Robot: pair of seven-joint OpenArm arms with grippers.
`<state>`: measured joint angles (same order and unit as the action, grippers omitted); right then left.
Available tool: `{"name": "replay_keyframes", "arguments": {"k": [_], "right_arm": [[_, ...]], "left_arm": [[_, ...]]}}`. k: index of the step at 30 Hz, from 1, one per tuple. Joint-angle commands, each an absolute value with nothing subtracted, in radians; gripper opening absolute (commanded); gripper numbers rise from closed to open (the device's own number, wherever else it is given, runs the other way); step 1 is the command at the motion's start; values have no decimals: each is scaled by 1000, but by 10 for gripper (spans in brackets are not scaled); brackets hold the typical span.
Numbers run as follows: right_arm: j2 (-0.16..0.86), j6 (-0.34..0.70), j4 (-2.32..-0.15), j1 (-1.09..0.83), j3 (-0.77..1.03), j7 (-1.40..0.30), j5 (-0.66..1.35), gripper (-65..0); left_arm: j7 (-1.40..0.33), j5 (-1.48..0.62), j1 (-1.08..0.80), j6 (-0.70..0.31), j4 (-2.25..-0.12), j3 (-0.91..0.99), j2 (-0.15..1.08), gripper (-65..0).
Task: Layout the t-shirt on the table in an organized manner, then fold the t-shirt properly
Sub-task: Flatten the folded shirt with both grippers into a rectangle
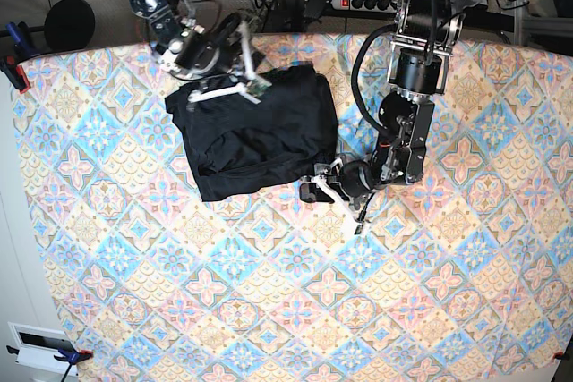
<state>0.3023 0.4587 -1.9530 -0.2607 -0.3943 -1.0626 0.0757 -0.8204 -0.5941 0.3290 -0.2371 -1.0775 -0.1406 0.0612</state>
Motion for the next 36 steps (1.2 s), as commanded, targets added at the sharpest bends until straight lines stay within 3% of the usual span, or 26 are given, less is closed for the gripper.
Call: {"name": "replay_keyframes", "arguments": {"k": [1,14,18,19,22,25,36], "right_arm": [[320,456,-1974,-278,-361,-1055,76,-536],[358,456,-2029,-443,21,-1052,74,-537],[343,455,-2038,-426,42,-993,74,-612],[320,453,-2038,-421,44,-969,74,-643],[216,453,-2038,-414,110,-877,74,-646],[117,455,-2037,-407,166,-760,76,-650],[-31,456,-2034,-414,170,-449,82,-650]], "left_arm": [[-823,-593,348,-239,-1093,-139,68,-373],[-823,-588,292,-239,-1093,-139,70,-373],[-823,-588,277,-239,-1093,-140,70,-373],[-823,-588,272,-239,-1093,-139,70,-373],[-820,-588,262,-239,-1093,-137,93,-379],[-765,-588,229,-237,-1093,-130,110,-432],[-674,-591,107,-237,-1093,-130,188,-581]]}}
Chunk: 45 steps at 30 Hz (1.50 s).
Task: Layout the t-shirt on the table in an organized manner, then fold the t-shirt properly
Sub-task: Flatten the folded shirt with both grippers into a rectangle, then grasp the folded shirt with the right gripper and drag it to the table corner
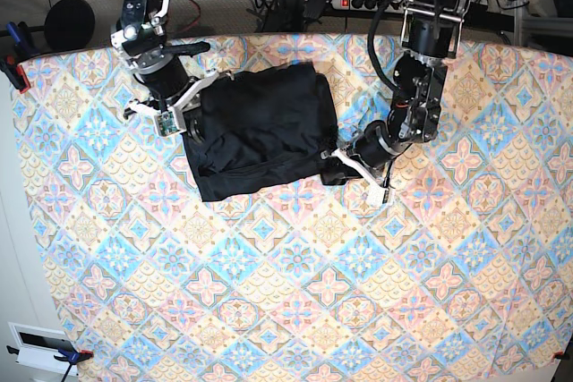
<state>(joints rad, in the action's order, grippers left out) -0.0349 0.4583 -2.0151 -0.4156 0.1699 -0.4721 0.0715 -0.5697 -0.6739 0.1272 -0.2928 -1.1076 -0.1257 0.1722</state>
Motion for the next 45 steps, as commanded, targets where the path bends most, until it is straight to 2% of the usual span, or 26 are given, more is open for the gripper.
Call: {"name": "replay_keyframes", "arguments": {"k": [1,2,3,8,13,33,41,45], "right_arm": [[-35,456,-2034,-414,153,-440,82,-650],[-35,456,-2034,-414,127,-437,82,-650],[-35,456,-2032,-414,96,-435,82,-650],[-35,455,-2028,-407,-51,-440,84,-650],[-35,453,-1972,-406,-107,-440,85,-650],[-35,453,-1534,-182,-93,-437,85,-650],[-33,456,-1415,-122,22,-433,85,-650],[-15,458,-1380,-124,79,-433,85,-650]], "left_arm": [[-674,-590,99,-236,-1093,-130,191,-607],[-674,-590,93,-236,-1093,-130,194,-642],[-674,-588,88,-236,-1093,-131,196,-650],[-676,-588,67,-234,-1093,-131,214,-650],[-674,-588,54,-234,-1093,-130,243,-650],[-676,-590,22,-236,-1093,19,306,-650],[-676,-588,21,-236,-1093,213,311,-650],[-679,-588,16,-236,-1093,240,315,-650]]}}
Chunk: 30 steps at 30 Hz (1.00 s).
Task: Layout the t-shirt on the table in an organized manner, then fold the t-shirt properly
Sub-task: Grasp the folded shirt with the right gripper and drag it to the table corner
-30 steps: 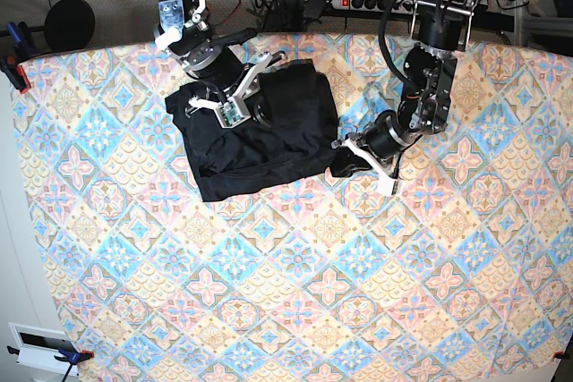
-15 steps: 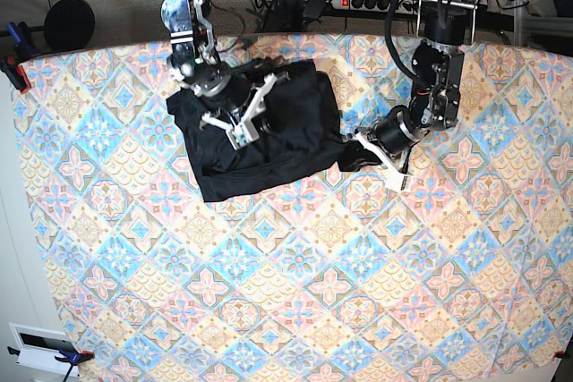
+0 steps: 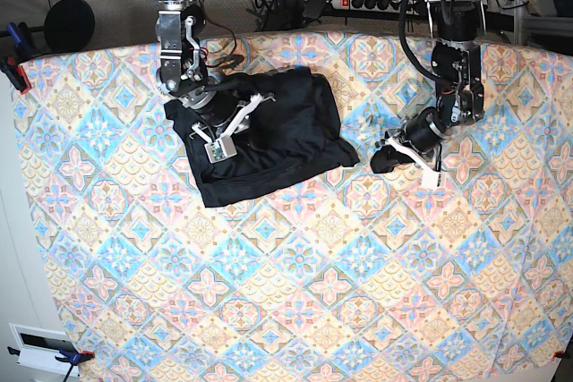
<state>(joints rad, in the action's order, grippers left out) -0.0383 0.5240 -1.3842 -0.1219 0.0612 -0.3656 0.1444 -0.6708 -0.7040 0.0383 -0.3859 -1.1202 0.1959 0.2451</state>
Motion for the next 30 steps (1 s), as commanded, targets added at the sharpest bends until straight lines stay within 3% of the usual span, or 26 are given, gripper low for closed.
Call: {"name": "replay_keyframes", "arguments": {"k": [1,5,14,21,24,30], "right_arm": [[12,458,-1376,-117,93,-433,85,-650],[82,458,-1368,-85,108,-433,85,-650],[104,460,-1317,-71,209,-435,85,-650],[236,460,-1254,-70,306,-432,84,-650],[248,469,-1254,-70,334,-432,84,-650],[248,504,-1251,-70,378,-432,84,-650]], "left_arm": [[-676,-588,5,-236,-1093,240,323,-650],[-676,-588,2,-237,-1093,237,328,-647],[-677,-588,-2,-237,-1093,240,328,-511],[-676,-590,-16,-239,-1093,242,329,-509],[-676,-595,-16,-243,-1109,242,329,-511],[-682,-588,-62,-254,-1382,234,326,-511]]}}
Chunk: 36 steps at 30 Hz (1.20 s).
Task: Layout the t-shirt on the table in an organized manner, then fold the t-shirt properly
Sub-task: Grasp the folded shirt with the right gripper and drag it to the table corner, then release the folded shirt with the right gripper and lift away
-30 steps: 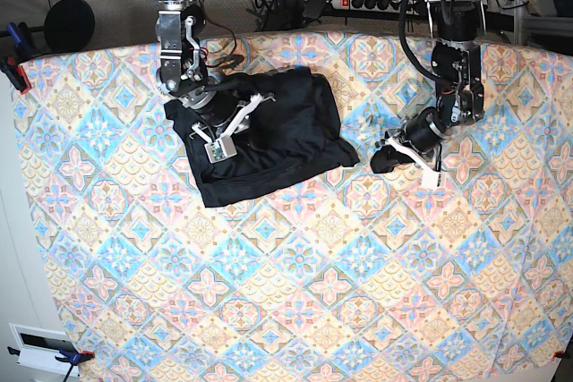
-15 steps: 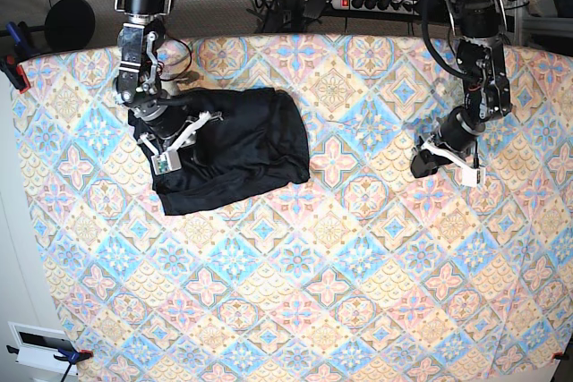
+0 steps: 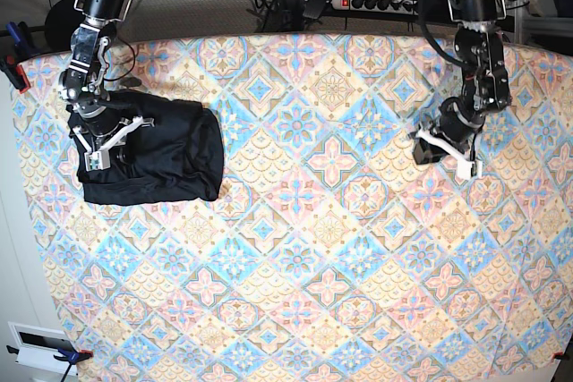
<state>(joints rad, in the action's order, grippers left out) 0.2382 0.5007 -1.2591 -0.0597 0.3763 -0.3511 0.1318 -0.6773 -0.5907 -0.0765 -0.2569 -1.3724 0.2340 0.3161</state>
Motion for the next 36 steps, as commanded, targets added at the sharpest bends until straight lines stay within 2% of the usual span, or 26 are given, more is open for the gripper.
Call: {"name": "replay_keyframes", "arguments": {"k": [1,5,10,18,22,29,36], "right_arm": [[248,504,-1251,-70,378,-432,84,-650],[249,504,-1242,-70,381,-432,84,-650],[291,504,-1190,-70,429,-432,84,-650],[378,510,-1119,-70,430,-423,84,-650],[389,510,-1118,-70,429,-378,82,-650],[504,519,-1116,-70,427,-346,81,-650],[561,545,-1000,-70,426,-280,79,-650]], "left_arm": [[-688,-588,-70,-254,-1426,234,326,-511],[-777,-588,-67,-254,-1535,242,326,-511],[-794,-588,-85,-254,-1590,242,326,-511],[-789,-588,-107,-257,-1595,242,326,-511],[-789,-588,-111,-259,-1595,242,326,-511],[-788,-588,-130,-259,-1596,242,329,-511],[-788,-588,-134,-259,-1596,242,329,-511]]}}
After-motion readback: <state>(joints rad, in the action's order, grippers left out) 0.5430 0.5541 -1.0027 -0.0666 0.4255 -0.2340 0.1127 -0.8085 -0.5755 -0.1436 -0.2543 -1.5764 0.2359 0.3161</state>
